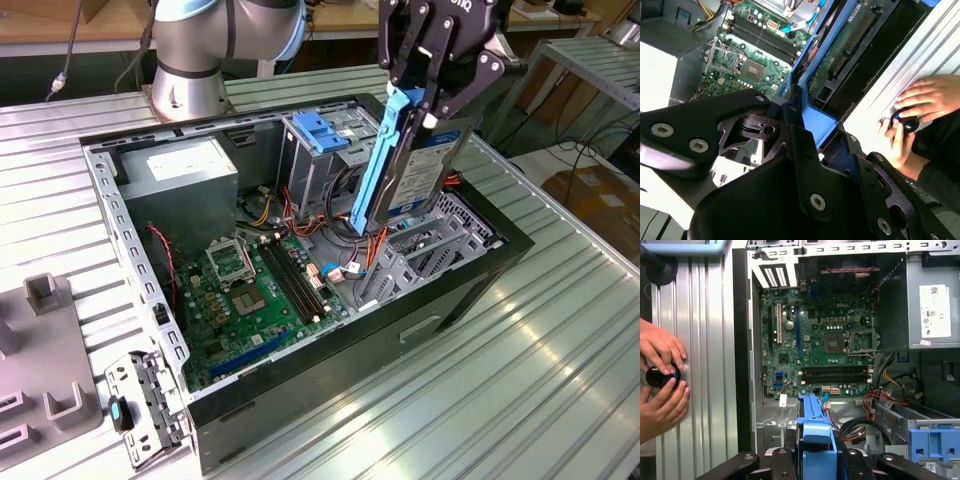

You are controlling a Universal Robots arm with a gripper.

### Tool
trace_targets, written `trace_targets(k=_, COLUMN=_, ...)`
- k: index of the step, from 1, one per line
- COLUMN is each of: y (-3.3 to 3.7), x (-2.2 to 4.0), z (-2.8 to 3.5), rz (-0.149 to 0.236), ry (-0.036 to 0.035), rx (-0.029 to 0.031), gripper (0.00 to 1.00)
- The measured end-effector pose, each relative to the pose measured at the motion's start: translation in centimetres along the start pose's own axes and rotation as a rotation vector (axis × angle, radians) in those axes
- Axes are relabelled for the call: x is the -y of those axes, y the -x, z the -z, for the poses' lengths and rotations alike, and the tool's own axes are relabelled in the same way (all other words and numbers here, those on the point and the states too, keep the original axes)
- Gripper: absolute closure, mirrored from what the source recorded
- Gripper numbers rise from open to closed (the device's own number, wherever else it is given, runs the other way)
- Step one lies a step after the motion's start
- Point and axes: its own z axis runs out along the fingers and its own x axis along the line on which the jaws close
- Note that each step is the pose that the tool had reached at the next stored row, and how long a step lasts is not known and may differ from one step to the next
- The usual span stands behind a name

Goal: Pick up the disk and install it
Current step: 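Insert the disk into the insertion slot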

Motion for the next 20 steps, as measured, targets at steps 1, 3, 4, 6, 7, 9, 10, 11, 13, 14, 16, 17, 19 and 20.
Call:
trace_targets(k=1, y=-0.11, x=0.48, z=-0.13, rz=0.000, ry=0.0000, rx=0.0000, gripper=0.63)
trace_targets(k=3, y=-0.40, x=0.70, z=-0.32, rz=0.000, ry=0.0001, rx=0.0000, gripper=0.63)
trace_targets(k=4, y=-0.66, x=0.77, z=-0.49, rz=0.000, ry=0.0000, rx=0.0001, gripper=0.63)
trace_targets(k=6, y=-0.99, x=0.99, z=-0.76, rz=0.000, ry=-0.0001, rx=-0.0004, gripper=0.63)
trace_targets(k=7, y=-1.04, x=1.30, z=-0.91, rz=0.000, ry=-0.0002, rx=-0.0016, gripper=0.63)
trace_targets(k=9, y=-1.02, x=2.36, z=-1.17, rz=0.000, ry=-0.0002, rx=-0.0044, gripper=0.63)
trace_targets(k=10, y=-1.01, x=2.88, z=-1.28, rz=0.000, ry=-0.0003, rx=-0.0056, gripper=0.63)
trace_targets(k=11, y=-1.00, x=3.15, z=-1.33, rz=0.000, ry=-0.0003, rx=-0.0063, gripper=0.63)
trace_targets(k=13, y=-0.98, x=3.71, z=-1.45, rz=0.000, ry=-0.0005, rx=-0.0084, gripper=0.63)
trace_targets(k=14, y=-0.96, x=4.07, z=-1.54, rz=0.000, ry=-0.0006, rx=-0.0109, gripper=0.63)
trace_targets(k=16, y=-0.94, x=4.38, z=-1.67, rz=0.000, ry=-0.0011, rx=-0.0125, gripper=0.63)
trace_targets(k=17, y=-0.93, x=4.52, z=-1.75, rz=0.000, ry=-0.0016, rx=-0.0130, gripper=0.63)
trace_targets(k=19, y=-0.92, x=4.67, z=-1.88, rz=0.000, ry=-0.0030, rx=-0.0132, gripper=0.63)
trace_targets(k=20, y=-0.92, x=4.73, z=-1.94, rz=0.000, ry=-0.0038, rx=-0.0132, gripper=0.63)
